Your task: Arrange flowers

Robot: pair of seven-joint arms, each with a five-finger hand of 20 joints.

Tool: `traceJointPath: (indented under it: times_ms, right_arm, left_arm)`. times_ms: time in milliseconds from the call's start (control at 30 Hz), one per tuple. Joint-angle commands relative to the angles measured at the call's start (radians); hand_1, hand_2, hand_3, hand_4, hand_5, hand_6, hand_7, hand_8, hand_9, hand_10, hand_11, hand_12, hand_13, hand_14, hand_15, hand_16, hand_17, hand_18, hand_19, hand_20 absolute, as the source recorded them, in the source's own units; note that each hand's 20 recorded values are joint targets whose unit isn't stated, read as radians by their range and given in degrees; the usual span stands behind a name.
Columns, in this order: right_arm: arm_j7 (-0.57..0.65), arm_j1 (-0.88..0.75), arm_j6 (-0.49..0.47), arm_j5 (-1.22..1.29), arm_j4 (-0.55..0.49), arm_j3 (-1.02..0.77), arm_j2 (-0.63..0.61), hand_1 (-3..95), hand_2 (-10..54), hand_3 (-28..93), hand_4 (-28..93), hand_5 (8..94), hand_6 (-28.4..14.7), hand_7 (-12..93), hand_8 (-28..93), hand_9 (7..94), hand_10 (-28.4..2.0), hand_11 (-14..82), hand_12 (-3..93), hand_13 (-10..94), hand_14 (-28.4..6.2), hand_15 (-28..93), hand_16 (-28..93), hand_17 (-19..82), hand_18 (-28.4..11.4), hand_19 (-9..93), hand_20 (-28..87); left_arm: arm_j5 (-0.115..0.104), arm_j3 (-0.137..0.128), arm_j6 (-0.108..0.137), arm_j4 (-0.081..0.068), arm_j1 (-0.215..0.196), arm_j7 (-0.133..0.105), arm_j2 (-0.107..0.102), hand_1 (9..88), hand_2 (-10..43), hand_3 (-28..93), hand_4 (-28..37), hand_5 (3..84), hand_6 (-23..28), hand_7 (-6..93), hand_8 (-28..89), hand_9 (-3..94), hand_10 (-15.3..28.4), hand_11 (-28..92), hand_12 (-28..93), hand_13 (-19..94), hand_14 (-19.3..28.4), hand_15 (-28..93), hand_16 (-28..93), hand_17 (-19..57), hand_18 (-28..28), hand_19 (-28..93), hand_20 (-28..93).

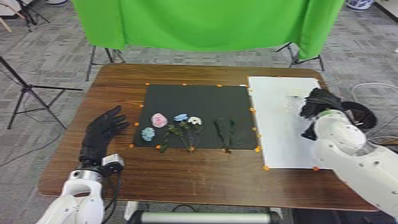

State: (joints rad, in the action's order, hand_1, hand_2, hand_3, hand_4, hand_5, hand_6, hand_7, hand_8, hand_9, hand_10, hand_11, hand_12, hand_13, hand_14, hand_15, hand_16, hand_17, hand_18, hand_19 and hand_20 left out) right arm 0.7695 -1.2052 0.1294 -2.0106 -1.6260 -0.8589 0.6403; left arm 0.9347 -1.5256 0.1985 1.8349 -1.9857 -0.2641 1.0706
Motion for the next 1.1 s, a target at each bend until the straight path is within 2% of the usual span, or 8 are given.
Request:
traceJointPath:
  times_ms: [33, 233, 367, 500, 533, 767, 1000, 1100]
  right_arm:
    - [-0.057, 0.134, 0.087, 0.02, -0.162, -0.036, -0.041, 61.7, -9.5, 63, -20, 80.6, -1.9, 18, 4, 89.9, -10.3, 7.9, 33.2, 94, -0.1, 66, 25, 70, -12.2, 93, 55]
    - [-0.152, 0.326, 0.085, 0.098, -0.216, 0.133, 0.003, 61.5, -9.5, 63, -20, 80.8, -1.6, 17, 4, 90.3, -10.0, 7.3, 33.5, 94, 0.0, 66, 25, 70, -12.2, 93, 56]
    - [-0.253, 0.468, 0.031, 0.194, -0.168, 0.312, 0.06, 61.4, -9.5, 63, -20, 81.0, -1.4, 17, 4, 90.3, -10.2, 7.0, 33.4, 94, 0.1, 66, 25, 70, -12.0, 93, 56]
    - [-0.391, 0.584, -0.078, 0.294, -0.106, 0.476, 0.108, 61.1, -9.5, 63, -21, 80.8, -0.9, 17, 4, 89.8, -10.8, 7.0, 33.2, 94, 0.1, 66, 25, 70, -12.0, 93, 57]
    - [-0.394, 0.606, -0.088, 0.305, -0.093, 0.514, 0.12, 61.1, -9.5, 63, -21, 80.7, -0.9, 17, 4, 89.7, -10.9, 7.1, 33.1, 94, 0.2, 66, 25, 70, -12.0, 93, 57]
    - [-0.447, 0.644, -0.205, 0.326, -0.03, 0.616, 0.184, 60.6, -9.5, 63, -22, 80.2, -0.2, 18, 3, 88.5, -11.4, 7.3, 31.2, 94, 0.1, 66, 26, 70, -12.1, 93, 58]
    - [-0.452, 0.64, -0.278, 0.301, 0.01, 0.64, 0.217, 60.0, -9.5, 64, -22, 79.5, 0.6, 19, 2, 87.2, -11.1, 7.1, 29.6, 94, 0.0, 66, 27, 69, -12.2, 93, 59]
    - [-0.457, 0.626, -0.311, 0.286, 0.028, 0.631, 0.224, 59.4, -9.3, 64, -23, 78.7, 1.2, 20, 2, 86.4, -11.1, 7.5, 29.2, 94, -0.1, 65, 28, 68, -12.3, 93, 60]
  left_arm:
    - [-0.003, 0.015, -0.006, -0.017, -0.029, 0.034, 0.007, 20.3, -0.5, 71, -28.3, 43.4, -0.7, 14.2, -8, 43.9, 12.4, 18, 11, 38, 16.9, 31, 0, 6.0, 15.1, 11, 20]
    - [-0.003, 0.023, -0.007, -0.018, -0.027, 0.032, 0.009, 20.3, -0.6, 71, -28.3, 43.4, -0.6, 14.1, -8, 44.0, 12.5, 18, 11, 38, 16.9, 31, 0, 5.9, 15.2, 11, 20]
    - [-0.003, 0.03, -0.009, -0.023, -0.015, 0.03, 0.009, 20.3, -0.7, 71, -28.3, 43.4, -0.6, 14.1, -8, 43.9, 12.5, 18, 11, 38, 16.9, 31, 0, 5.9, 15.2, 11, 20]
    - [-0.002, 0.033, -0.008, -0.024, -0.01, 0.03, 0.008, 20.3, -0.7, 71, -28.3, 43.3, -0.6, 14.3, -8, 43.9, 12.4, 18, 11, 38, 16.9, 31, 0, 5.9, 15.1, 11, 20]
    - [-0.003, 0.035, -0.008, -0.025, -0.008, 0.028, 0.008, 20.3, -0.7, 71, -28.3, 43.3, -0.5, 14.2, -8, 43.9, 12.4, 18, 11, 38, 16.9, 31, 0, 5.9, 15.1, 11, 20]
    - [-0.009, 0.038, -0.009, -0.026, -0.011, 0.03, 0.014, 18.6, 0.1, 71, -28.3, 43.3, -0.5, 14.0, -8, 43.9, 12.5, 18, 11, 38, 16.9, 31, 0, 5.9, 15.1, 11, 20]
    - [-0.008, 0.032, -0.008, -0.025, -0.019, 0.031, 0.015, 18.2, 0.1, 71, -28.3, 43.3, -0.6, 14.0, -8, 43.9, 12.6, 18, 11, 38, 16.9, 31, 0, 5.9, 15.1, 11, 20]
    - [-0.007, 0.036, -0.015, -0.029, -0.012, 0.036, 0.015, 18.4, 0.2, 71, -28.3, 43.3, -0.6, 14.1, -8, 43.9, 12.6, 18, 11, 38, 16.9, 31, 0, 5.9, 15.1, 11, 20]
